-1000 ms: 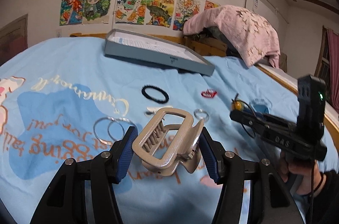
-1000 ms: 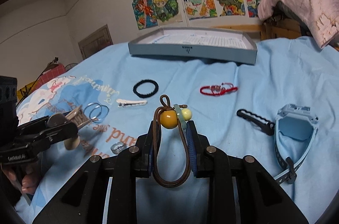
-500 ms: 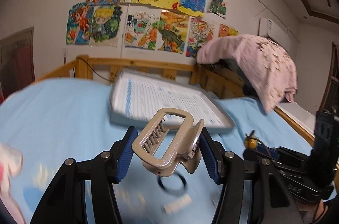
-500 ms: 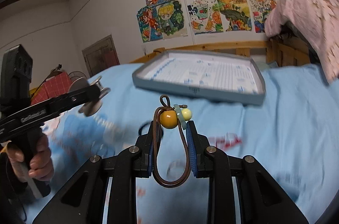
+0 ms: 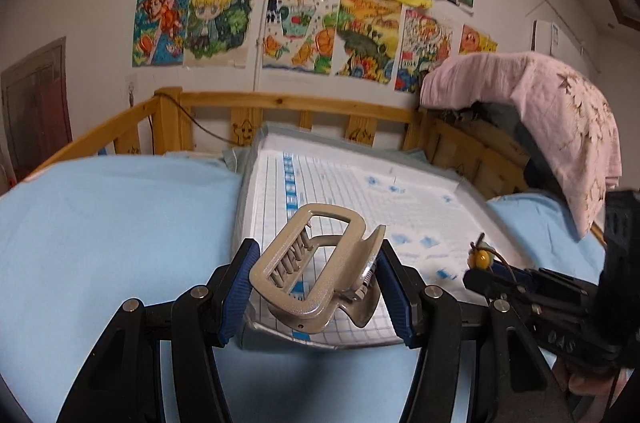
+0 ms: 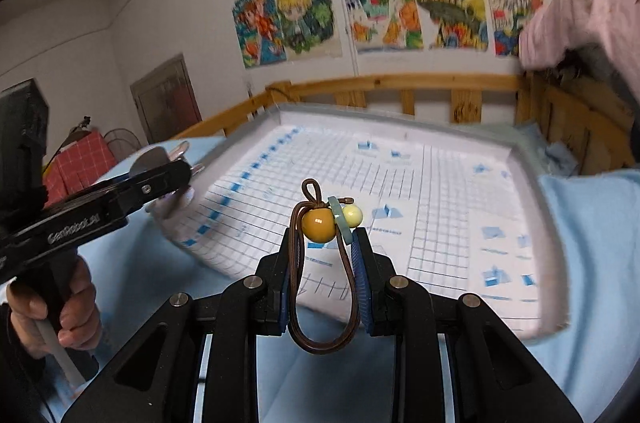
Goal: Organize jewelry
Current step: 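Carry the claw clip and beaded hair tie over the grey tray with both tools, then open both tools to drop the items into the tray and withdraw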
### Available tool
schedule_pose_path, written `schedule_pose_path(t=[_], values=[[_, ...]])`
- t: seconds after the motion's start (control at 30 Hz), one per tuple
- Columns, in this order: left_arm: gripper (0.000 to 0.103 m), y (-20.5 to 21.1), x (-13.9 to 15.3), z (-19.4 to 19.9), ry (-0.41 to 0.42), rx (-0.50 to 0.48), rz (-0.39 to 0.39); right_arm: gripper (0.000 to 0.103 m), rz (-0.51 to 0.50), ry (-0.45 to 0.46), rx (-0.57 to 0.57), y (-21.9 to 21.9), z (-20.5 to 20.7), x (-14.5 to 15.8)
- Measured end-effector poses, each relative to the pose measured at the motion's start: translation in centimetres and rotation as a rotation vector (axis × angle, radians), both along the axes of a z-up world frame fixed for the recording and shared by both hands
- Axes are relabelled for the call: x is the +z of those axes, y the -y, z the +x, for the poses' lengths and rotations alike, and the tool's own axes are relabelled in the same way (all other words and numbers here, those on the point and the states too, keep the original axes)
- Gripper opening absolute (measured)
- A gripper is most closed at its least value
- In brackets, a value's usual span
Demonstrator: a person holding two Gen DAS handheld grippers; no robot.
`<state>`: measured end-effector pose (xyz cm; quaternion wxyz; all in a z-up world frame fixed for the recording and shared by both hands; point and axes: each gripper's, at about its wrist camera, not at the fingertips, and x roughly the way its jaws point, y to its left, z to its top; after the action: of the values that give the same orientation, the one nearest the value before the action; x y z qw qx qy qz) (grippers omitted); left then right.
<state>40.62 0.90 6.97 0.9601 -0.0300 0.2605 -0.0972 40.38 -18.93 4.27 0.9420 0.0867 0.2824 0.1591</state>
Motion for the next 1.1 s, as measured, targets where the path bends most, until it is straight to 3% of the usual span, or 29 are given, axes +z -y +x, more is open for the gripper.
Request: schedule_pose_path(t=[0.13,0.33,0.53,0.73,0.83,0.97,1.1], values=[[0.056,1.1,-1.1,-0.3,-0.001,-0.009,0.065,0.023,0.036,-0.077,-0.019,0.5,1.0,-1.8],[0.056,1.7,-2.2,-1.1,-0.056,-0.026,0.079,0.024,0.04,-0.135,-0.018,1.4,-0.3,-3.9],[0.056,2.3,-3.1,-2.4,-0.12,-0.041,0.087,0.024,0.029,-0.188,0.015,1.9,-1.7,-4.6],[0.057,2.7,-2.7,-2.2,-0.117,-0.026,0.104,0.024,0.014,-0.181,0.018,2.1,-2.2,-3.9],[0.066,3.0,-2.6,-2.4,-0.106,-0.044,0.105,0.025,0.007,-0.183,0.007,2.1,-2.3,-3.8],[0.077,3.2,-2.2,-3.1,-0.076,-0.049,0.105,0.043,-0.014,-0.172,-0.02,2.7,-2.8,-3.3],[0.082,2.7,-1.4,-4.2,-0.047,-0.018,0.069,0.043,-0.022,-0.138,-0.044,3.9,-4.0,-2.3]])
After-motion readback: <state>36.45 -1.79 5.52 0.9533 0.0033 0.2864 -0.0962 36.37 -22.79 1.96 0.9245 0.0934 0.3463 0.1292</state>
